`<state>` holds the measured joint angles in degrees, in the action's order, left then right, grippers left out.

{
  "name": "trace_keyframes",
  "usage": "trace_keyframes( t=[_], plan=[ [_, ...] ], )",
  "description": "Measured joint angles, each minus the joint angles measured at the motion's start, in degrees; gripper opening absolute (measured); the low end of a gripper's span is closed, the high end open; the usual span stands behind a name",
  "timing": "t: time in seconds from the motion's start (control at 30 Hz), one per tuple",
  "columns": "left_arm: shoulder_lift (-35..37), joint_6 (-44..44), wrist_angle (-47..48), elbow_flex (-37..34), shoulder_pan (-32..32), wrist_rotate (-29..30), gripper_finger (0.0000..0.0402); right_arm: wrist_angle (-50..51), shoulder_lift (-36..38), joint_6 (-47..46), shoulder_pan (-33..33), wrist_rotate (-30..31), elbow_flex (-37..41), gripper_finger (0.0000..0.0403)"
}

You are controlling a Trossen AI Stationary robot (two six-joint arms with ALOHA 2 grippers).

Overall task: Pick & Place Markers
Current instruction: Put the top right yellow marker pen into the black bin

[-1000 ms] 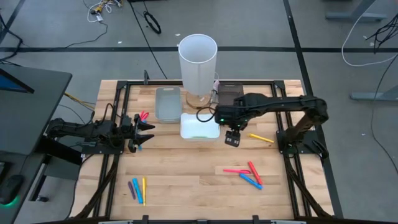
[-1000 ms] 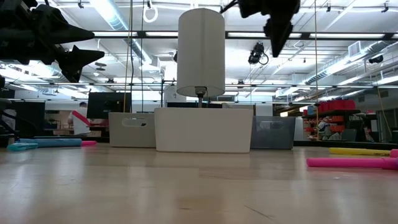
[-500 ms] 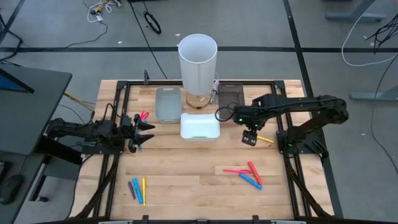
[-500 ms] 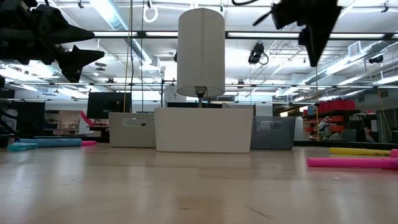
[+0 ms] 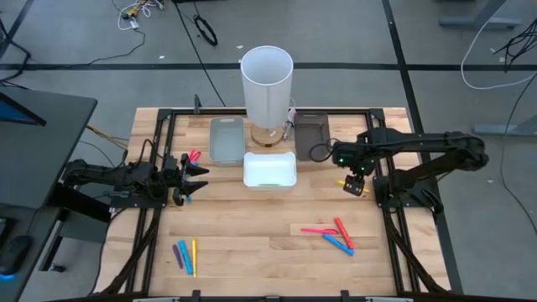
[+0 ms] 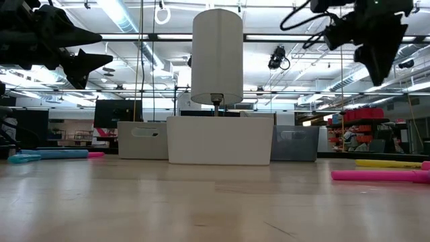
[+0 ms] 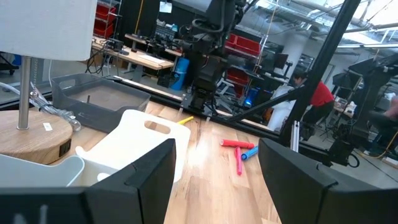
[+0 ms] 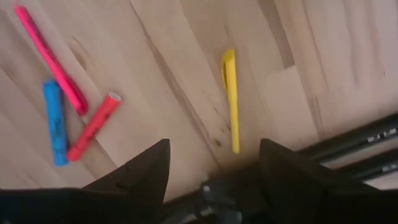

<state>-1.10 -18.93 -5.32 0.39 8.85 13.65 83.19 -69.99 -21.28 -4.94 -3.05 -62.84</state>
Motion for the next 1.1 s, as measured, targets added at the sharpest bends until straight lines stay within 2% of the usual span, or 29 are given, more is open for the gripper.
trace_keyframes(
  t=[0.47, 0.8, 1.1],
  plan=[
    [0.0, 0.0, 0.0, 0.0, 0.0, 0.0, 0.0234, 1.9, 0.8, 8.7, -7.5, 0.8, 5.8, 0.0249],
    [0.0, 0.0, 0.0, 0.0, 0.0, 0.0, 0.0234, -1.2, 0.5, 10.0, -8.1, 0.5, 11.4, 0.0249],
    [0.0, 0.0, 0.0, 0.0, 0.0, 0.0, 0.0234, -6.6, -4.2, 12.1, -8.6, 0.5, 14.8, 0.0249]
  ],
)
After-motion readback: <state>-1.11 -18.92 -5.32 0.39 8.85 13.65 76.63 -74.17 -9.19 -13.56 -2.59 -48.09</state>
